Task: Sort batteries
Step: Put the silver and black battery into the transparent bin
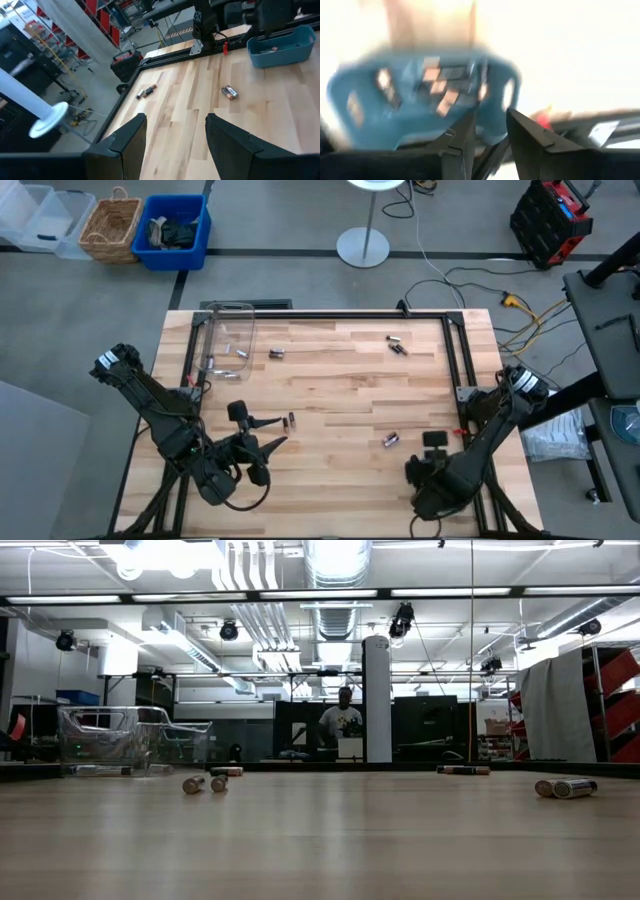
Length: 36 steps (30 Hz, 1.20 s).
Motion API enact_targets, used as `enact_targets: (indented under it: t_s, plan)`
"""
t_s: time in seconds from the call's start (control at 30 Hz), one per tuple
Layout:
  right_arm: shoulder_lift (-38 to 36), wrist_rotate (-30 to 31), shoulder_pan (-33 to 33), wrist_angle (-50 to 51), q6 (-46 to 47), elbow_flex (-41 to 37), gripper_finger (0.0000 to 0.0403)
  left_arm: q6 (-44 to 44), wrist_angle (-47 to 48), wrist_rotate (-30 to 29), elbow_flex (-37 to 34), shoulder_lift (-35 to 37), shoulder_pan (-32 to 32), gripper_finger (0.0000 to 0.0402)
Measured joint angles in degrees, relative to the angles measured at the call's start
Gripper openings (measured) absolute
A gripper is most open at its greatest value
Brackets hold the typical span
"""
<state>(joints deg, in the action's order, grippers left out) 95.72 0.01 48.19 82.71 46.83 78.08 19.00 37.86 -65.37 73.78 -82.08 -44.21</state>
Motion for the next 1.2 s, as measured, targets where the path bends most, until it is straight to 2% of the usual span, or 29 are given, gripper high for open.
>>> enact_targets:
  t_s: [0.2, 0.3, 0.4, 0.53, 0.67, 0.87, 1.03, 1.1, 1.2]
  plan:
    - [-0.02, 17.72, -5.48, -6.06, -6.92, 1.27, 0.0071, 8.48, 3.96, 4.90, 0.35, 0.00, 0.00, 0.0182]
    - [-0.02, 21.58, -8.76, -10.62, -13.13, 1.27, 0.0060, 14.94, 7.82, 8.58, 0.37, 0.02, 0.00, 0.0182]
    - [-0.02, 24.13, -11.88, -15.74, -19.19, 1.25, 0.0052, 22.65, 12.41, 15.91, 0.38, 0.04, 0.02, 0.0182]
    - [-0.02, 24.20, -15.47, -21.26, -26.84, 1.14, 0.0044, 32.78, 18.58, 28.98, 0.39, -0.06, 0.04, 0.0182]
    - [-0.02, 24.14, -18.15, -23.46, -31.49, 1.08, 0.0044, 40.05, 23.66, 37.03, 0.37, -0.69, -0.22, 0.0182]
    - [-0.02, 23.28, -20.96, -23.45, -32.54, 0.59, 0.0043, 41.09, 27.33, 38.85, 0.35, -2.39, -0.35, 0.0182]
    - [-0.02, 18.31, -21.43, -23.07, -33.79, 0.29, 0.0043, 38.69, 27.29, 37.67, 0.35, -4.42, -0.33, 0.0182]
    - [-0.02, 17.51, -21.34, -23.11, -33.89, 0.26, 0.0043, 36.92, 27.50, 40.42, 0.35, -5.13, -0.41, 0.0182]
    - [0.00, 17.54, -21.34, -23.27, -33.39, 0.26, 0.0044, 35.06, 27.72, 49.12, 0.35, -6.34, -1.35, 0.0182]
